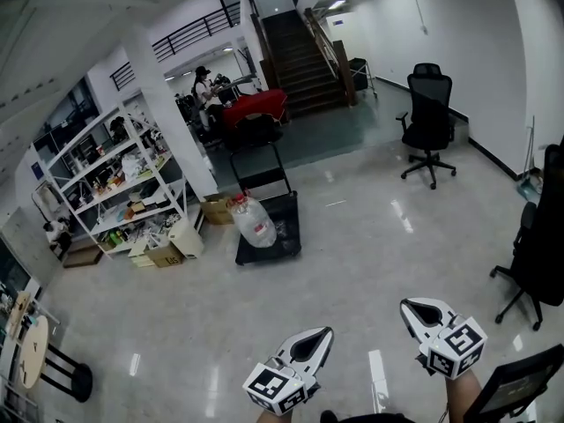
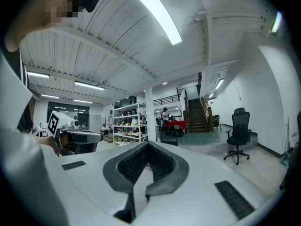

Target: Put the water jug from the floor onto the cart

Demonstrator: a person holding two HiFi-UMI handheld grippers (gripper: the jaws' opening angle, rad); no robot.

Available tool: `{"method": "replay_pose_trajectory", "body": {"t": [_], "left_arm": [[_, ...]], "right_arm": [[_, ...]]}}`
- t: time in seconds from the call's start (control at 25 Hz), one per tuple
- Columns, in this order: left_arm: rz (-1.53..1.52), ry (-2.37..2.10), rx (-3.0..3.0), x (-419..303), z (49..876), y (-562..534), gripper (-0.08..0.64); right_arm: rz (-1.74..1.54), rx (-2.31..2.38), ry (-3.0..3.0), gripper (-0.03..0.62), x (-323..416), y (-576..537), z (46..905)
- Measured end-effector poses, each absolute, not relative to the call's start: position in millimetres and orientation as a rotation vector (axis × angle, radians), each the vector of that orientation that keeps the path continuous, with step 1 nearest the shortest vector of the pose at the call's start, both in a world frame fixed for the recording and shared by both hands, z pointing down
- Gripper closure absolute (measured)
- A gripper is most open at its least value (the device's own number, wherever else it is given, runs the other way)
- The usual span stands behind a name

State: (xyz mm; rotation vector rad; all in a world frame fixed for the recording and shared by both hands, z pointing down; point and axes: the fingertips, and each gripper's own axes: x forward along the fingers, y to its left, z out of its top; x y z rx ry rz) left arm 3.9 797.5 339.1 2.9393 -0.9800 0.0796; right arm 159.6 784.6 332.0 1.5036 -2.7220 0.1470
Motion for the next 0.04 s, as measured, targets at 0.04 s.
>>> {"method": "replay_pose_trajectory", "body": {"t": [0.04], "left_arm": [[0.080, -0.986, 2.935, 4.2, 339.6, 799.1, 0.558]], "right_arm": [[0.149, 1.503, -2.724, 0.591, 160.8, 785.8, 332.0]]}}
